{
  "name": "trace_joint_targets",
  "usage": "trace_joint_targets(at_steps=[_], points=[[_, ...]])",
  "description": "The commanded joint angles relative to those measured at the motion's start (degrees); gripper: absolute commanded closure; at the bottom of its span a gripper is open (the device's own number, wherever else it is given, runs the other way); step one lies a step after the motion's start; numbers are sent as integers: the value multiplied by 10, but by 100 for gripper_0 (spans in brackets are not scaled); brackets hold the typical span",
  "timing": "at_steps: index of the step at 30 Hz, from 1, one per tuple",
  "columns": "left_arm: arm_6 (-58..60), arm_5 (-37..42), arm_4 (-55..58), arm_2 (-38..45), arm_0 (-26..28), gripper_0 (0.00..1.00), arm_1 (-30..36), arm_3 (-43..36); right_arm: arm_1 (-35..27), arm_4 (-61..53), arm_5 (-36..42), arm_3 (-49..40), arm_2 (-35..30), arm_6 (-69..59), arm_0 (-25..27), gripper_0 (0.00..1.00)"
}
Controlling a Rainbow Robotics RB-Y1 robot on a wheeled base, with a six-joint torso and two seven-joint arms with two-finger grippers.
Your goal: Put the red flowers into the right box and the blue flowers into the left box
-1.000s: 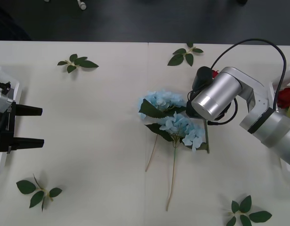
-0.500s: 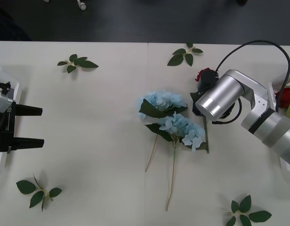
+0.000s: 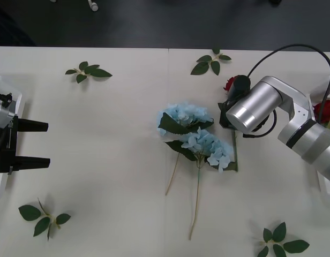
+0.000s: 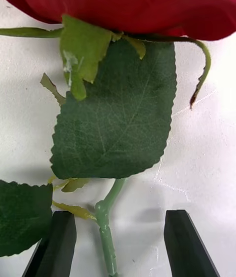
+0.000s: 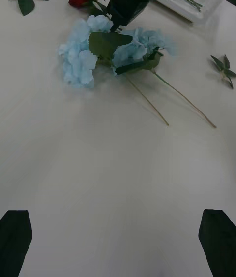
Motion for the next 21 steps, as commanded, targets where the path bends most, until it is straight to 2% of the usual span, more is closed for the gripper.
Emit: trace_joint_targets(at_steps=[1, 3, 5, 7, 16, 17, 18, 21], points=[[-2, 2, 4, -2, -12, 0, 13, -8, -16, -15, 2, 6, 5, 23, -5, 48], [-2, 2, 4, -2, -12, 0, 13, -8, -19, -21, 2, 5, 5, 24, -5, 51], [-2, 2, 4, -2, -12, 0, 13, -8, -23, -32, 2, 7, 5, 26, -5, 62], [-2, 2, 4, -2, -12, 0, 13, -8, -25, -44, 2, 9, 5, 26, -3, 82], [-2, 2, 4, -2, -12, 0, 13, -8, -36, -50, -15, 10, 5, 34, 16, 88], [-2, 2, 4, -2, -12, 0, 13, -8, -38, -52, -19, 11, 5, 35, 18, 91], [-2, 2, 4, -2, -12, 0, 13, -8, -40, -54, -22, 11, 5, 36, 21, 100], [-2, 2, 4, -2, -12, 0, 13, -8, -44, -57, -22, 11, 5, 39, 24, 100]])
